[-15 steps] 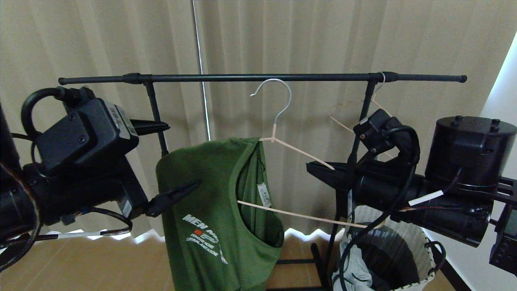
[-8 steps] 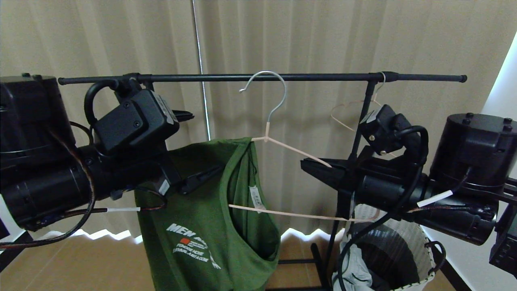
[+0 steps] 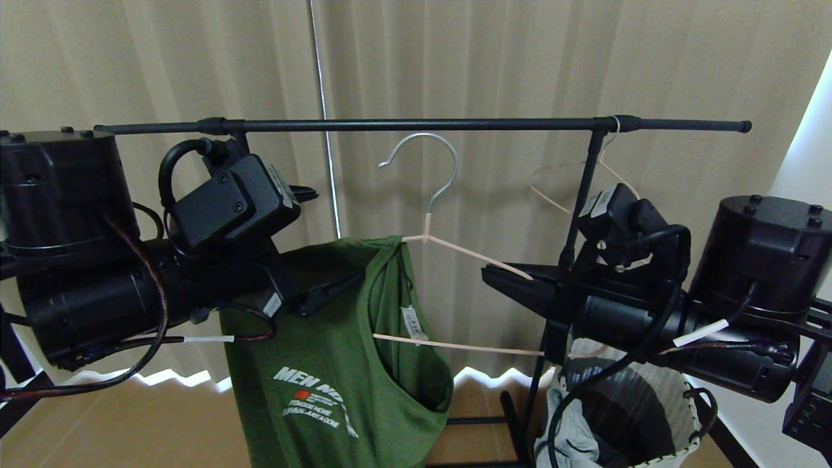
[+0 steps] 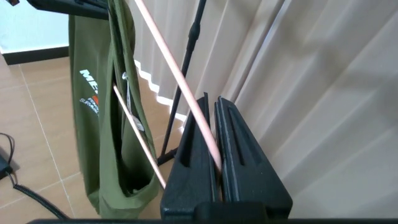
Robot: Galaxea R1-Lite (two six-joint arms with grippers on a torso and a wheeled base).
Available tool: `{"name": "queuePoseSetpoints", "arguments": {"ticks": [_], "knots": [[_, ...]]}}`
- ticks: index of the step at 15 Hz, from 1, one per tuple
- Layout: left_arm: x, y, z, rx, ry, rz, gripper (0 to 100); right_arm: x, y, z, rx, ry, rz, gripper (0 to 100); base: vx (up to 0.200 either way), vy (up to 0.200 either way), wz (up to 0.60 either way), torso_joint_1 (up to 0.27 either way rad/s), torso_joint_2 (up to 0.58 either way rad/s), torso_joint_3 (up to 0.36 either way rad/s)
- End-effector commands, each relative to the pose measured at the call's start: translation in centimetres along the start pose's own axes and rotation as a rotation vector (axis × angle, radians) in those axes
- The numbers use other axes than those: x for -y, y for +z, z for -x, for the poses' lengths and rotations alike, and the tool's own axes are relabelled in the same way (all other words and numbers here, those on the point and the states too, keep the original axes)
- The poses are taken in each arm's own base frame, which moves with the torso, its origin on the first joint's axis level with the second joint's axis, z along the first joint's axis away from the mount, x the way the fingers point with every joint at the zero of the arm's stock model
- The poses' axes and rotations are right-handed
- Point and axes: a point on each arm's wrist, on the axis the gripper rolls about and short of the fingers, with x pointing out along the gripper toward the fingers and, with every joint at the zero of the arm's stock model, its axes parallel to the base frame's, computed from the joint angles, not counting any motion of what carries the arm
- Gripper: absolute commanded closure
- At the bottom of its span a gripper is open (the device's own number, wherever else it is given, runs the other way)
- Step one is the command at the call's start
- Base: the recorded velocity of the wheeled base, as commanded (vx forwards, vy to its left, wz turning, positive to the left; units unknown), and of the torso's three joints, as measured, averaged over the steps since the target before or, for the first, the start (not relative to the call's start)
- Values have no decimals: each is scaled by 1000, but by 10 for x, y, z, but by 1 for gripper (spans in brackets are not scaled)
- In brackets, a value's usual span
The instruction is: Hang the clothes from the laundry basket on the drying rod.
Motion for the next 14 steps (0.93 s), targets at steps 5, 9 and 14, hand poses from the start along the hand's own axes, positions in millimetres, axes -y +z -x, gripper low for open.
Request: {"name": "queuePoseSetpoints", "arguments": {"ticks": [5, 9, 14], "knots": [[1, -1, 1, -2, -2, 0, 100, -1, -3, 0, -9, 2, -2, 100, 0, 0, 0, 0, 0, 0], [2, -1, 1, -5, -5, 1, 100, -1, -3, 1, -9, 2, -2, 100, 0, 0, 0, 0, 0, 0], [11, -10, 9, -33, -20, 10, 100, 0, -2, 1, -8, -1, -2, 100, 0, 0, 0, 0, 0, 0]]}}
